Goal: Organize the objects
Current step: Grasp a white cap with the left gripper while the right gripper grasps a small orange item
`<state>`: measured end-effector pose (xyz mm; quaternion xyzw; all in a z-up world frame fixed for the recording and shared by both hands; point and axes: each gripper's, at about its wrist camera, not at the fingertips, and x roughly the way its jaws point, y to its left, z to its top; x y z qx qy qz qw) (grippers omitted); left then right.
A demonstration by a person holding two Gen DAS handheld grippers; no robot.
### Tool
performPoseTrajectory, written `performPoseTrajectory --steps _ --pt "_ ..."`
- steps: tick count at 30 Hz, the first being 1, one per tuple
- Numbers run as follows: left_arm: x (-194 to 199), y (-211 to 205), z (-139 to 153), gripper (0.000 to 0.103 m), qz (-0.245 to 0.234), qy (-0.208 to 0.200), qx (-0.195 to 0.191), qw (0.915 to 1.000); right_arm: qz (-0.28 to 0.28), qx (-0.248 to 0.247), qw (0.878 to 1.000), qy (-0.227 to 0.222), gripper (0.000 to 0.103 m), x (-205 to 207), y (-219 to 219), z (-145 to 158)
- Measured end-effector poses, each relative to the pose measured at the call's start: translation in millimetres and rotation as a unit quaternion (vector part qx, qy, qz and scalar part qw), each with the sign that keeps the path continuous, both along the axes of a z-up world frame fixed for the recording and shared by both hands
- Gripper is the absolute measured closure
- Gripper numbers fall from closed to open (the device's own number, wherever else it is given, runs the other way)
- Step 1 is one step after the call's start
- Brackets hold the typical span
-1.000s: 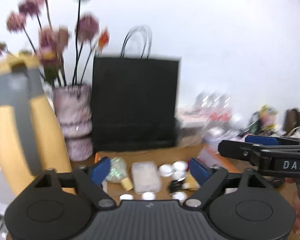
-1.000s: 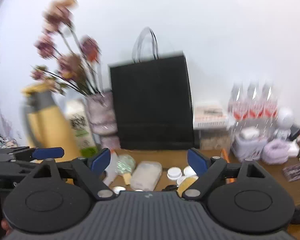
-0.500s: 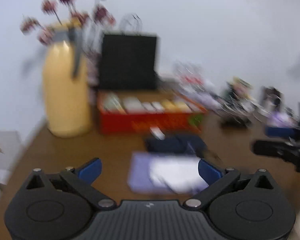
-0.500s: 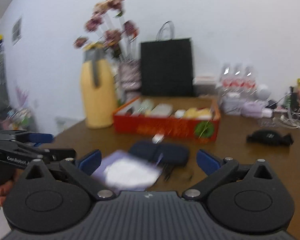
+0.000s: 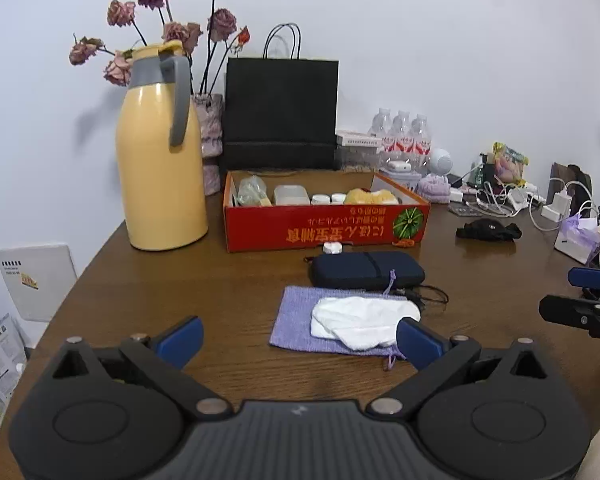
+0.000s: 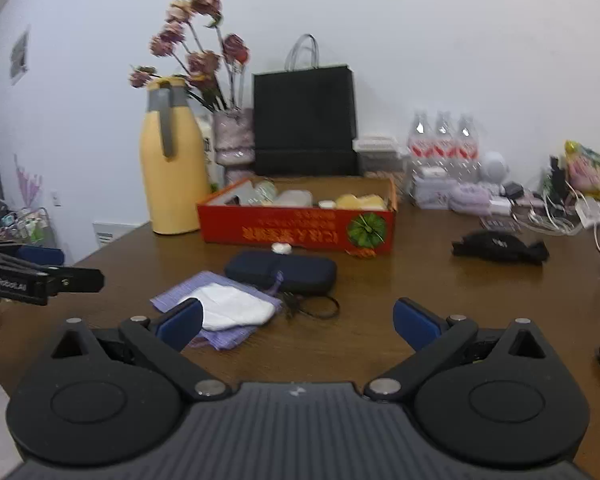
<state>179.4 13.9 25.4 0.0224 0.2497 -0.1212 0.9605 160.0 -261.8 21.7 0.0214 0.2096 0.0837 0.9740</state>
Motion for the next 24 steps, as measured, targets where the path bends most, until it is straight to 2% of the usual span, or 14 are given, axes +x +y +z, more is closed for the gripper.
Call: performPoseTrajectory --steps 5,8,10,13,18,19,22,24 --pt "20 -9 -21 0.000 0.023 0.030 0.021 0.9991 -0.012 -0.010 1.000 0.016 0.000 8 -1 -10" --pt "39 -20 -33 0.000 0.046 0.053 0.057 0.9959 -0.023 -0.017 0.999 0.026 0.000 17 -4 -15" --pt "55 -26 -37 0.000 0.052 0.069 0.066 0.9941 -0.030 -0.019 0.999 0.025 0.000 27 -6 -15" --pt "77 -30 -31 0.000 0.028 0.063 0.048 0.9965 -0.039 -0.029 0.999 0.022 0.000 49 -10 -14" --pt "124 -48 -17 0.000 -0.026 0.012 0.042 0.9987 -0.038 -0.056 0.997 0.024 0.000 98 -14 -10" --pt "139 -52 -16 0.001 -0.028 0.015 0.042 0.9986 -0.035 -0.056 0.998 0.023 0.000 108 -16 -9" --pt "185 -66 -17 0.012 -0.028 0.046 0.016 0.9984 -0.019 -0.043 0.999 0.022 0.003 143 -22 -7" --pt "208 -80 -20 0.014 -0.061 0.039 0.013 0.9973 -0.016 -0.026 0.999 0.032 0.006 173 -29 -10"
